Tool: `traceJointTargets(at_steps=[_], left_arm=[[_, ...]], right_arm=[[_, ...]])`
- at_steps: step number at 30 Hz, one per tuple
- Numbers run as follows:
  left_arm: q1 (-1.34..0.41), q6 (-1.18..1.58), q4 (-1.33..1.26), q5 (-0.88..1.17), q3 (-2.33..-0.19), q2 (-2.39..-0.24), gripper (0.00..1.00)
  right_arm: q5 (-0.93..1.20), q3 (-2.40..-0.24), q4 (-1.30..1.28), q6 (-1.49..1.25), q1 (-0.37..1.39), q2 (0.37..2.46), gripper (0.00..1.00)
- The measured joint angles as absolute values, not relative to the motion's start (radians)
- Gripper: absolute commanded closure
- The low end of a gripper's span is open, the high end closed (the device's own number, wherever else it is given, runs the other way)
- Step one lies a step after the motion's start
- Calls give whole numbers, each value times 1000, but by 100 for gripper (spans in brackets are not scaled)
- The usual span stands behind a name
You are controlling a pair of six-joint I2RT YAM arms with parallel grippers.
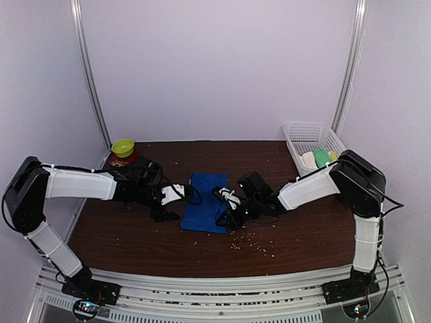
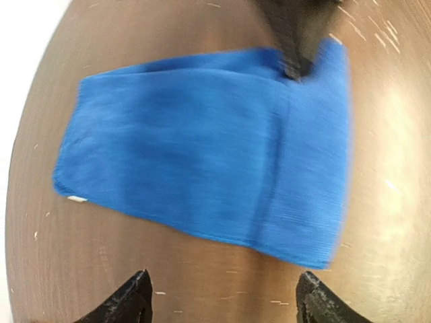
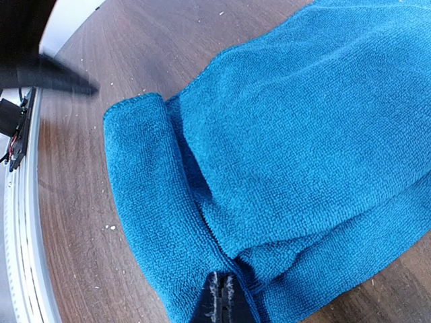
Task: Roll the towels
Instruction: Roll the towel at the center of the board.
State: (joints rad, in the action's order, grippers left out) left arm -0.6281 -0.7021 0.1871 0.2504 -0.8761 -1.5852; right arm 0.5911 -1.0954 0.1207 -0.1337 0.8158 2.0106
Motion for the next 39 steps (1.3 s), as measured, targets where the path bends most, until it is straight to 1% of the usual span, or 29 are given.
traceJointTargets(at_steps=[6, 17, 24, 32, 36, 39], left_arm=[[-764, -801, 61, 149, -715, -1556, 25], [-858, -841, -168, -25, -647, -1581, 26], [-888, -867, -226, -78, -626, -1612, 38], [-905, -875, -267, -113, -627, -1650, 61], [-907, -873, -269, -117, -627, -1661, 85], [-907, -870, -265, -116, -627, -1670, 100]], right_arm=[[597, -1097, 114, -146, 816, 2011, 100], [604, -1101, 106, -162, 816, 2010, 100], [604, -1101, 105, -162, 816, 2010, 100], [605, -1101, 102, -161, 816, 2010, 100], [605, -1102, 100, -160, 816, 2010, 100], [605, -1103, 93, -153, 816, 2008, 100]])
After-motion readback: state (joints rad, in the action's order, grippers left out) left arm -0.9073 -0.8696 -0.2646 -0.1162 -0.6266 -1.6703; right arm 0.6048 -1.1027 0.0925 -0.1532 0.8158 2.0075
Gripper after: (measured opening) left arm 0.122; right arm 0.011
